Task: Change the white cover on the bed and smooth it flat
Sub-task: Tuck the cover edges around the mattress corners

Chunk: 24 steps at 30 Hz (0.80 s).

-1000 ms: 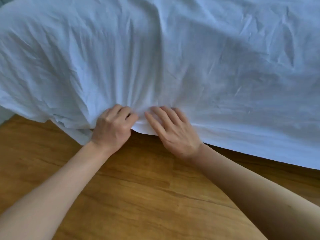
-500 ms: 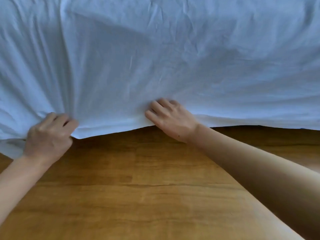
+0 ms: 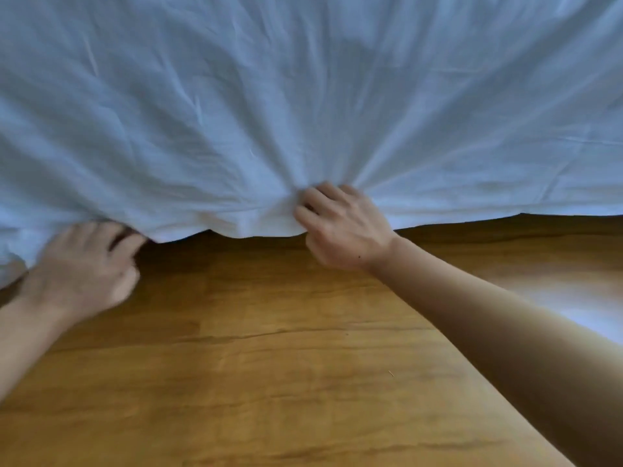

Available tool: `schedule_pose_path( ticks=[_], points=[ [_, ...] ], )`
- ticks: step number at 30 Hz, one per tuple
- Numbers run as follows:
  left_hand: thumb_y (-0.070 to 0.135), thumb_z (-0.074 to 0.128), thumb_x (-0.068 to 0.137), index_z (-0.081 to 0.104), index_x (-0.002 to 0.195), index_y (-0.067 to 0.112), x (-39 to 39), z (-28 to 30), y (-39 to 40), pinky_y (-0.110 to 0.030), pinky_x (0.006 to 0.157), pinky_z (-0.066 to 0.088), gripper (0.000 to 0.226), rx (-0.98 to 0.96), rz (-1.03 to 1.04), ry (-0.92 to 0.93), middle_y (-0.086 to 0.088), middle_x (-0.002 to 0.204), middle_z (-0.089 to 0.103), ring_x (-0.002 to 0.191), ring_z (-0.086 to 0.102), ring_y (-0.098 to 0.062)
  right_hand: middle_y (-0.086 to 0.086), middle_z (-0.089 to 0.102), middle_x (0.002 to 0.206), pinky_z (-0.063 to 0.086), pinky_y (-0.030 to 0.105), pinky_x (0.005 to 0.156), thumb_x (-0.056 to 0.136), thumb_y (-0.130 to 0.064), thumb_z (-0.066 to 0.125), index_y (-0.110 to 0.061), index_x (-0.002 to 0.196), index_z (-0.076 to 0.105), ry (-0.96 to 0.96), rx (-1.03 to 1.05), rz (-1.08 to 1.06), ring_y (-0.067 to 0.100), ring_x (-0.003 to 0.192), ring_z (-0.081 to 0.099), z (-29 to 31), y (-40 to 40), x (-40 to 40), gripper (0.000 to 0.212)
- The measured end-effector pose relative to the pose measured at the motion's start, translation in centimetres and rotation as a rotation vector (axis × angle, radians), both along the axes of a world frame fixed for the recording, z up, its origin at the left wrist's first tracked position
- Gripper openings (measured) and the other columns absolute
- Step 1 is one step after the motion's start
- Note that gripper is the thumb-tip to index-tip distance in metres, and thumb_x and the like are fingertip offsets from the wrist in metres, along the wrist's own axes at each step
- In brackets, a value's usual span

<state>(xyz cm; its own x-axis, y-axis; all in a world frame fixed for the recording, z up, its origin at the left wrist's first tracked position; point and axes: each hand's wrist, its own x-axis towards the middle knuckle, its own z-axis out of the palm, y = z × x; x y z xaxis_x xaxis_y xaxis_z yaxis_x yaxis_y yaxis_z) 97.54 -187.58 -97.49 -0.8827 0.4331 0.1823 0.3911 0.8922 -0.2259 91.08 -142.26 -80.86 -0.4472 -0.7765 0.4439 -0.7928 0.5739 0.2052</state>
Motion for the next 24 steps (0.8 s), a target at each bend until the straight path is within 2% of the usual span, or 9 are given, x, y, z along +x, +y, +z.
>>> schedule_pose_path(
  ticks=[1,3,4,7,10,14,17,20,24],
  points=[
    [0.019,0.041,0.088,0.06,0.116,-0.002,1.5,7.9,9.2,-0.053,0.067,0.046,0.04,0.034,0.03,-0.02,-0.029,0.103,0.057,0.09,0.055,-0.048,0.011,0.062,0.087,0.036,0.034,0.057,0.073,-0.011,0.053,-0.007,0.077,0.059,-0.057,-0.008,0.0,0.029,0.075,0.055,0.0,0.2,0.8,0.008],
    [0.017,0.044,0.087,0.059,0.109,-0.003,2.4,17.0,20.0,-0.048,0.067,0.044,0.033,0.065,-0.103,0.037,-0.025,0.101,0.057,0.086,0.054,-0.042,0.012,0.063,0.094,0.039,0.035,0.059,0.078,-0.019,0.057,-0.007,0.08,0.061,-0.145,-0.015,-0.043,0.03,0.08,0.056,0.8,1.5,3.1,0.012],
    [0.017,0.046,0.087,0.058,0.109,-0.002,2.5,17.8,21.3,-0.046,0.069,0.044,0.031,0.055,-0.181,0.105,-0.025,0.103,0.057,0.09,0.053,-0.04,0.013,0.064,0.096,0.041,0.036,0.06,0.079,-0.02,0.058,-0.007,0.081,0.062,-0.195,-0.012,-0.09,0.03,0.081,0.057,1.6,2.2,4.0,0.013],
    [0.014,0.05,0.084,0.054,0.109,0.001,2.0,21.3,24.6,-0.043,0.07,0.044,0.029,0.111,-0.093,-0.084,-0.023,0.106,0.055,0.094,0.049,-0.037,0.012,0.063,0.095,0.044,0.038,0.058,0.081,-0.016,0.055,-0.007,0.08,0.063,-0.347,-0.029,-0.239,0.03,0.078,0.057,5.3,4.7,6.3,0.012],
    [0.009,0.054,0.08,0.057,0.107,0.001,3.6,25.9,29.4,-0.043,0.073,0.043,0.028,0.225,-0.114,-0.047,-0.022,0.107,0.057,0.094,0.052,-0.037,0.01,0.061,0.094,0.046,0.038,0.059,0.082,-0.013,0.05,-0.007,0.082,0.063,-0.498,-0.022,-0.42,0.03,0.079,0.055,10.4,8.2,8.9,0.014],
    [0.009,0.051,0.082,0.056,0.11,0.003,6.3,32.4,35.5,-0.045,0.077,0.049,0.03,0.359,-0.125,-0.123,-0.021,0.107,0.059,0.098,0.054,-0.035,0.011,0.063,0.102,0.051,0.037,0.065,0.082,-0.01,0.061,-0.007,0.089,0.066,-0.593,-0.002,-0.601,0.03,0.087,0.058,17.2,13.6,12.4,0.008],
    [0.012,0.052,0.084,0.056,0.11,0.007,7.5,36.1,42.3,-0.042,0.066,0.053,0.027,0.443,-0.01,-0.275,-0.014,0.106,0.058,0.092,0.059,-0.032,0.008,0.064,0.1,0.051,0.034,0.063,0.08,-0.009,0.065,-0.008,0.09,0.066,-0.642,-0.088,-0.756,0.027,0.085,0.058,21.3,19.0,13.2,0.01],
    [0.013,0.063,0.086,0.06,0.111,0.01,7.3,38.5,51.7,-0.031,0.055,0.048,0.026,0.568,0.256,-0.536,-0.006,0.109,0.057,0.084,0.06,-0.024,0.006,0.064,0.097,0.046,0.029,0.062,0.081,-0.009,0.066,-0.009,0.093,0.066,-0.657,-0.229,-0.97,0.025,0.085,0.058,23.4,26.8,12.4,0.012],
    [0.029,0.055,0.095,0.054,0.123,0.02,5.0,36.9,65.9,-0.03,0.063,0.044,0.03,0.632,0.38,-0.721,0.004,0.121,0.053,0.086,0.057,-0.017,0.004,0.065,0.102,0.037,0.026,0.067,0.088,-0.013,0.061,-0.01,0.102,0.066,-0.722,-0.353,-1.139,0.026,0.093,0.058,22.3,39.9,9.3,0.015]
  ],
)
